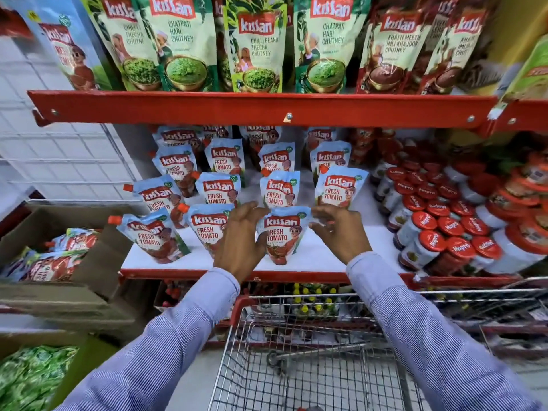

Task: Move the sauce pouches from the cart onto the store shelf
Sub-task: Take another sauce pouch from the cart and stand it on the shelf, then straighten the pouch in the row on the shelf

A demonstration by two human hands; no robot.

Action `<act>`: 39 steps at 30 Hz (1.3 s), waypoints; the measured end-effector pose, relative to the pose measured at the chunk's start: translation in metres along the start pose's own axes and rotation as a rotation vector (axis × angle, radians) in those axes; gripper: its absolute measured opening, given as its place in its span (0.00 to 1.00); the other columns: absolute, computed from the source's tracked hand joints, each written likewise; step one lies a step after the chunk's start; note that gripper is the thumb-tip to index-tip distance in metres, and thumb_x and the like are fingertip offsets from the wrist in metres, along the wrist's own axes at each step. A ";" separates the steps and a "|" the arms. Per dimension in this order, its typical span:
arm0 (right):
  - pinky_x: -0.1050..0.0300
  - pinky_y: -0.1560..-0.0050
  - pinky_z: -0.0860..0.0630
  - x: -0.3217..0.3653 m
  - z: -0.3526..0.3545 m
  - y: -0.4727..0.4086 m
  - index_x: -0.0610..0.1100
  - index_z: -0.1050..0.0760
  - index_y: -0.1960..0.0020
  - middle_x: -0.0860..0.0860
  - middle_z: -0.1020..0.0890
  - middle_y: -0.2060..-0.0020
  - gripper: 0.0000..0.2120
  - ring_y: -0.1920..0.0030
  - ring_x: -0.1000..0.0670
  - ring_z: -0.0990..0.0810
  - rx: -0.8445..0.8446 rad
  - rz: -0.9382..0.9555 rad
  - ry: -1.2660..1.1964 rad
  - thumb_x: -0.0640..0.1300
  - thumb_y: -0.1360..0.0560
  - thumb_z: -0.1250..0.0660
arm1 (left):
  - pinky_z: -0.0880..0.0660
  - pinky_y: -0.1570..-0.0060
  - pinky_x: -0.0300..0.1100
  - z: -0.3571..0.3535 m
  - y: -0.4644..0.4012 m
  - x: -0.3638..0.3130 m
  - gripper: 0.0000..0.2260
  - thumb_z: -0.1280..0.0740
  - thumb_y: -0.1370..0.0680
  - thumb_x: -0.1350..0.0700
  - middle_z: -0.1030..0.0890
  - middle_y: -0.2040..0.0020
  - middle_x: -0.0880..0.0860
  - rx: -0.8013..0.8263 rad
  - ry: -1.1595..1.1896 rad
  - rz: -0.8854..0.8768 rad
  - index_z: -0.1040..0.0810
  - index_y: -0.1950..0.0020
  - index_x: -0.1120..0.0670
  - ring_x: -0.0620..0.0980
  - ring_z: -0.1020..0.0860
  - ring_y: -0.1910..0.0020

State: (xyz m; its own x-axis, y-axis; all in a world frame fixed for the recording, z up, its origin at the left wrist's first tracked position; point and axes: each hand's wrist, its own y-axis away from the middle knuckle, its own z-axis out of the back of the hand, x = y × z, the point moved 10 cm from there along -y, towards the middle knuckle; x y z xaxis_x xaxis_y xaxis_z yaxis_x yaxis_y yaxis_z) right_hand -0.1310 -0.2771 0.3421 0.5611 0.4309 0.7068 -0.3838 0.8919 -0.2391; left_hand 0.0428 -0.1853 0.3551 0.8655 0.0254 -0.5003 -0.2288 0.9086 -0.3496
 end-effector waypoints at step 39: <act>0.61 0.58 0.22 -0.089 0.026 0.144 0.48 0.18 0.52 0.49 0.13 0.58 0.07 0.59 0.50 0.17 0.285 -0.022 0.169 0.47 0.25 0.33 | 0.25 0.52 0.43 -0.103 0.121 -0.063 0.11 0.32 0.26 0.54 0.20 0.53 0.46 0.402 0.032 0.003 0.22 0.44 0.46 0.46 0.23 0.57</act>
State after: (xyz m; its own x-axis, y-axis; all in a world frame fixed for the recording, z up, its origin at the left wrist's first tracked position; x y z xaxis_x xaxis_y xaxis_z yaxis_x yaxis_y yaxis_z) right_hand -0.2553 -0.1900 0.2624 0.6763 0.4500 0.5832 -0.5467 0.8372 -0.0120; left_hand -0.0857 -0.1201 0.2630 0.8493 0.0206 -0.5275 -0.0329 0.9994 -0.0138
